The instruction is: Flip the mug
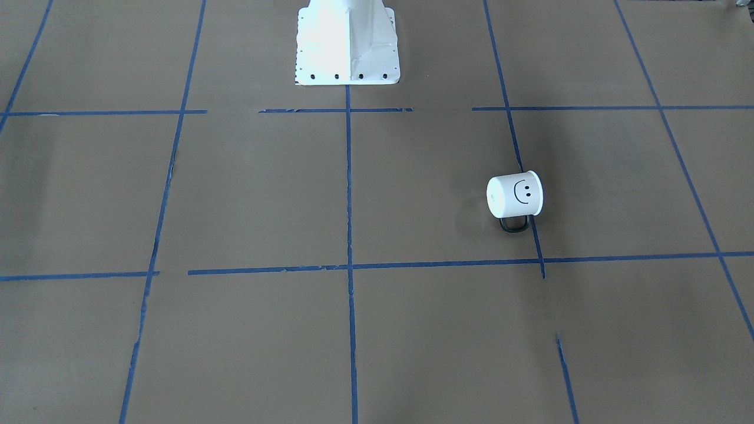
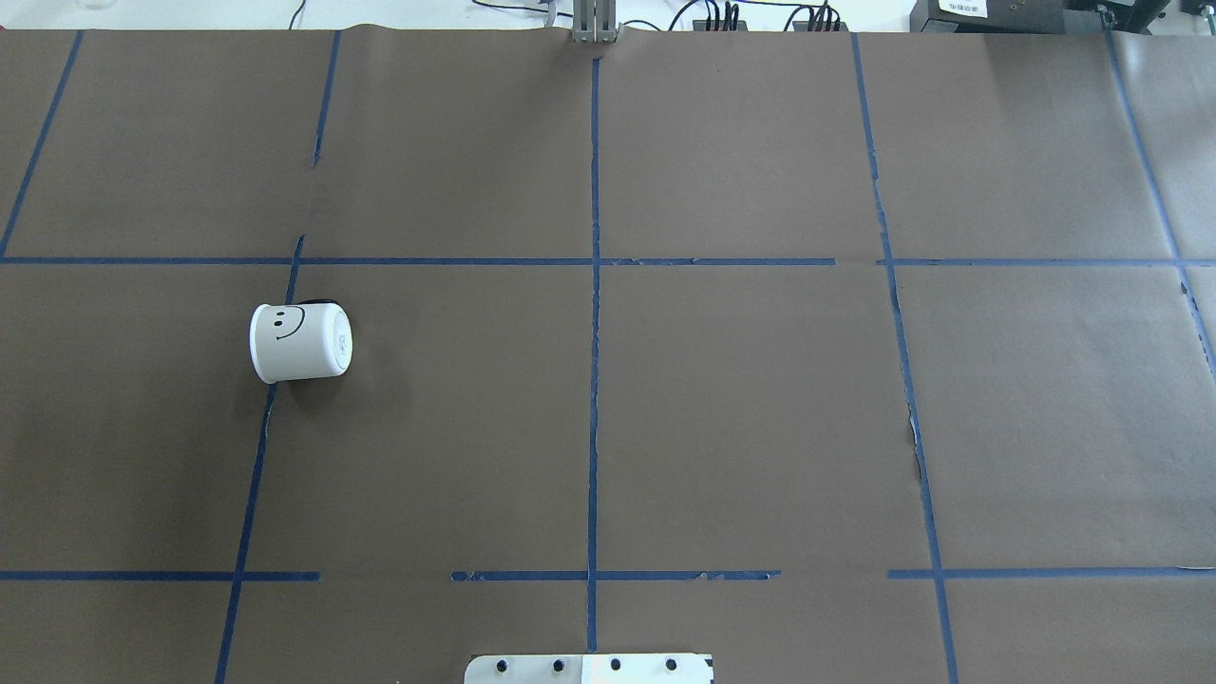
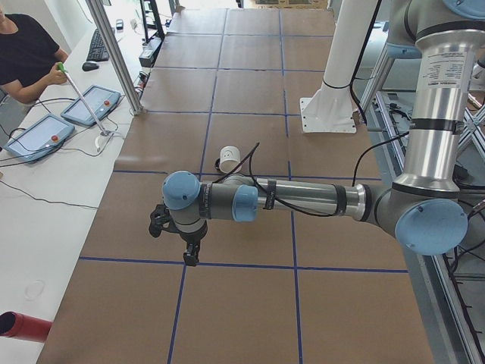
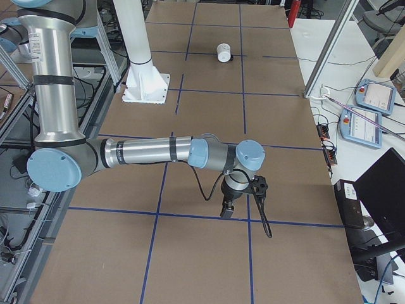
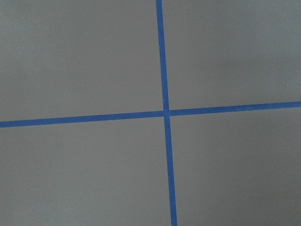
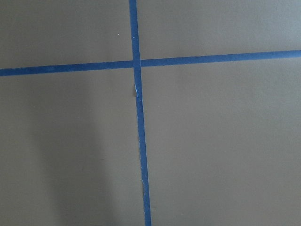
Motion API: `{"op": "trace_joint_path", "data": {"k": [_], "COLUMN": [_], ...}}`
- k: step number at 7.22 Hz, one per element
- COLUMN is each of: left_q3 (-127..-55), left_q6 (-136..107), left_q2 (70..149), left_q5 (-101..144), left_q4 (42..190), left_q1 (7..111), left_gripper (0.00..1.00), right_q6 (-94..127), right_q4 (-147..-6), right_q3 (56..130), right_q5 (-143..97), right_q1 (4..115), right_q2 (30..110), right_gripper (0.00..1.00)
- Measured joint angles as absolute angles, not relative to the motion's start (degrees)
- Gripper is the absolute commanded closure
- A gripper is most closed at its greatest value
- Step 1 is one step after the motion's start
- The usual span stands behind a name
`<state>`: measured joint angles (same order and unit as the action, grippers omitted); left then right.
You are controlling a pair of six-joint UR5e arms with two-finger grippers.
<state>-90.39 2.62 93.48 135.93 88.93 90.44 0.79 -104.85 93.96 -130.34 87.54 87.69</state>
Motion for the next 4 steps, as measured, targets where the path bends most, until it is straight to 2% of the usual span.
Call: {"op": "trace_joint_path", "data": {"k": [4], "left_q3": [-90.0], "left_q6": [2.6], "left_q2": [95.0], "left_q5": [136.4], "left_q4": [93.0], "left_q1": [90.1], "left_gripper": [0.0], "right_q6": [0.8], "right_q4": [-104.9], "right_q3": [94.0], "right_q5": [-130.3], "right_q1": [87.5], "right_q2": [87.7], "right_gripper": [0.0]}}
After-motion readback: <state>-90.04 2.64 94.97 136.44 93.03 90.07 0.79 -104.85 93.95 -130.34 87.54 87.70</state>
